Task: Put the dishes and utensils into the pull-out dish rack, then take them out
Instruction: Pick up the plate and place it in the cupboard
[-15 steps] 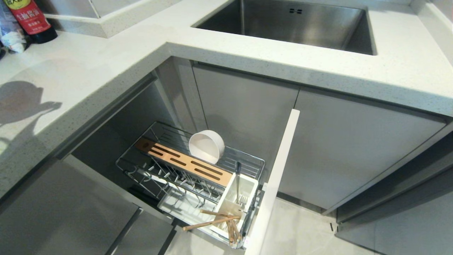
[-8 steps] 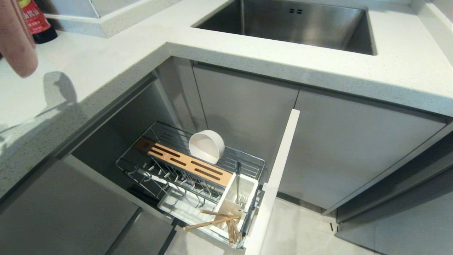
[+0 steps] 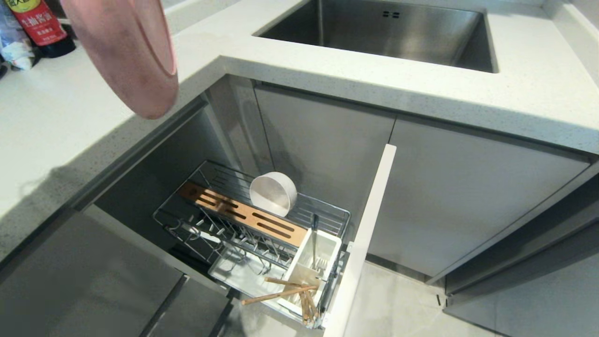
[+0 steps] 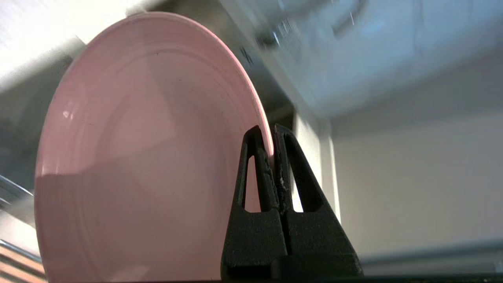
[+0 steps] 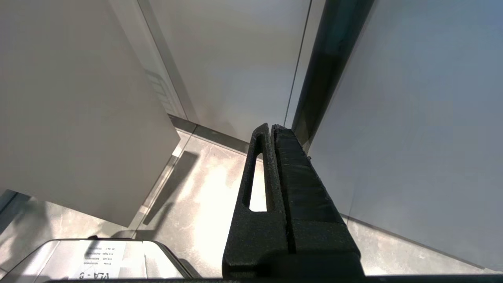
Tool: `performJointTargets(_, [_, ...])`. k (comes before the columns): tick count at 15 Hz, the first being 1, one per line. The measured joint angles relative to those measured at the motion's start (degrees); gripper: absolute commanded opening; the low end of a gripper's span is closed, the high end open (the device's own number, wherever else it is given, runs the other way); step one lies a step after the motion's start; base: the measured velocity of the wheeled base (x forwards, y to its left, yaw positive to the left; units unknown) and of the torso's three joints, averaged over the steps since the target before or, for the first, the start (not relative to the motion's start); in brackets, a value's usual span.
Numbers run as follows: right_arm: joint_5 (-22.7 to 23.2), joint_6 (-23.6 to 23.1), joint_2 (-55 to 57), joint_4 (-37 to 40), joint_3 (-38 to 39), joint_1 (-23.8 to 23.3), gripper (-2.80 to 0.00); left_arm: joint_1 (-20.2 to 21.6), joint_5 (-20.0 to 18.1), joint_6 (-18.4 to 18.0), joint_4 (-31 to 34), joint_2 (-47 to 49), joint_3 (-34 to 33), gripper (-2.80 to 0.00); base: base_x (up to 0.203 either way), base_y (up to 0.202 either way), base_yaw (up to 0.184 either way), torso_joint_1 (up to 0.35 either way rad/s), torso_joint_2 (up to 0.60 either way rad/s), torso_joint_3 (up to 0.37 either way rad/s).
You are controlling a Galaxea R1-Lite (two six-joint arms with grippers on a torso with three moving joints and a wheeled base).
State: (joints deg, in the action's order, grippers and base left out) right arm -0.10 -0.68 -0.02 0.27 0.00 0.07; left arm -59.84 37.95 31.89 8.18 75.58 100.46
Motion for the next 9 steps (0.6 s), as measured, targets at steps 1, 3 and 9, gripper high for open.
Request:
performJointTargets(1, [0.0,0.0,0.0,0.0,0.0,0.0,-2.80,-1.3,0.0,0.0,-1.5,0.2,-2.2,-2.80,0.000,0.000,0.000,0.000,0.00,0.000])
performJointTargets(3, [0.0,0.0,0.0,0.0,0.0,0.0,-2.80,-2.4,0.1,-0.2,-5.4,0.7,-7.0,-2.80,0.000,0.000,0.000,0.000,0.00,0.000])
performJointTargets(9, [0.0,0.0,0.0,0.0,0.0,0.0,-2.80,-2.0,3.7,-0.7,-19.0,2.6,-24.8,-2.80,0.000,0.000,0.000,0.000,0.00,0.000])
